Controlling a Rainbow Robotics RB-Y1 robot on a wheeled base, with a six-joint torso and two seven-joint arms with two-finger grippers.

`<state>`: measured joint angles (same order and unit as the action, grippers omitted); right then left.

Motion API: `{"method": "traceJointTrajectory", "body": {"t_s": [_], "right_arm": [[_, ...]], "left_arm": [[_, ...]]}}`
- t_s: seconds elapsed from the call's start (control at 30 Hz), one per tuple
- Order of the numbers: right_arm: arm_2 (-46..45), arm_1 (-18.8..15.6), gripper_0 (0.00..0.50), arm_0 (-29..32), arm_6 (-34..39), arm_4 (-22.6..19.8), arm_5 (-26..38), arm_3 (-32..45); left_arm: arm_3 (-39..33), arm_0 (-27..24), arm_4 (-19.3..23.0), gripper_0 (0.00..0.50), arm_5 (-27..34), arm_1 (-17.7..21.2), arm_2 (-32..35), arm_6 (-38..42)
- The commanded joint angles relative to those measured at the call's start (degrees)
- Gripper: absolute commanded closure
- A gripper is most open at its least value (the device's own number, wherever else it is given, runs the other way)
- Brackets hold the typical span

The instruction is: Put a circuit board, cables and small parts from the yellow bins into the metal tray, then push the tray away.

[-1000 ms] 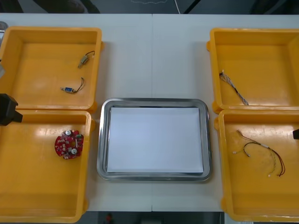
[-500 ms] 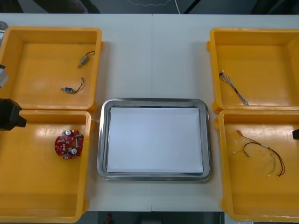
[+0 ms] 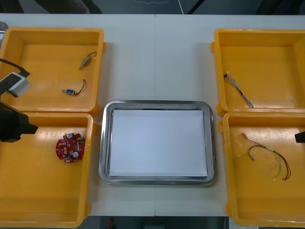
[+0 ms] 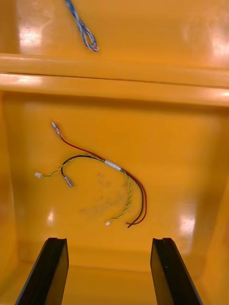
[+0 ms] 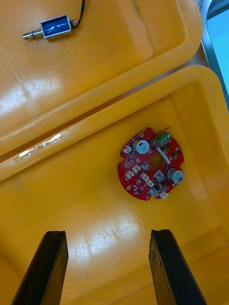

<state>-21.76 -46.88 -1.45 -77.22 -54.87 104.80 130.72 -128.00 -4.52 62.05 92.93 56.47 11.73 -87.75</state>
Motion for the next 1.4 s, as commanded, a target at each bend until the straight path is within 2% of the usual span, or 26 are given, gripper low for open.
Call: {"method": "traceJointTrajectory", "body": {"t_s": [0.03,0.3,0.5,0.67,0.87,1.07,1.2,1.4], "right_arm": [[1.29,-3.66,0.000,3.03,-3.99,2.14,-3.99,1.12],[6.56,-6.91,0.000,4.61,-12.08,1.70,-13.40,-4.15],[9.64,-7.87,0.000,4.61,-19.63,1.44,-17.09,-8.11],[12.71,-9.02,0.000,4.44,-25.96,2.14,-19.72,-10.04],[16.40,-9.54,0.000,4.44,-30.71,3.11,-24.73,-13.03],[19.22,-9.63,0.000,4.44,-33.52,3.11,-29.30,-17.78],[21.24,-9.54,0.000,4.17,-33.70,3.37,-31.76,-19.18],[25.46,-9.54,0.000,3.65,-33.43,6.01,-36.51,-21.38]], "left_arm": [[-2.70,4.17,1.23,0.000,-7.24,5.84,-3.29,-4.27],[-3.14,9.45,0.96,0.000,-23.32,11.20,-9.00,-14.38],[-3.14,10.41,0.88,0.000,-27.71,14.81,-11.99,-22.82],[-3.14,12.61,1.40,0.000,-32.72,16.12,-13.05,-27.83],[-2.26,12.79,1.75,0.000,-39.40,17.53,-17.79,-32.31],[0.64,10.59,2.72,0.000,-45.73,17.88,-24.30,-38.64],[1.96,9.36,3.34,0.000,-48.19,18.06,-27.11,-41.63],[4.16,7.95,4.48,0.000,-49.60,18.15,-28.95,-46.02]]}}
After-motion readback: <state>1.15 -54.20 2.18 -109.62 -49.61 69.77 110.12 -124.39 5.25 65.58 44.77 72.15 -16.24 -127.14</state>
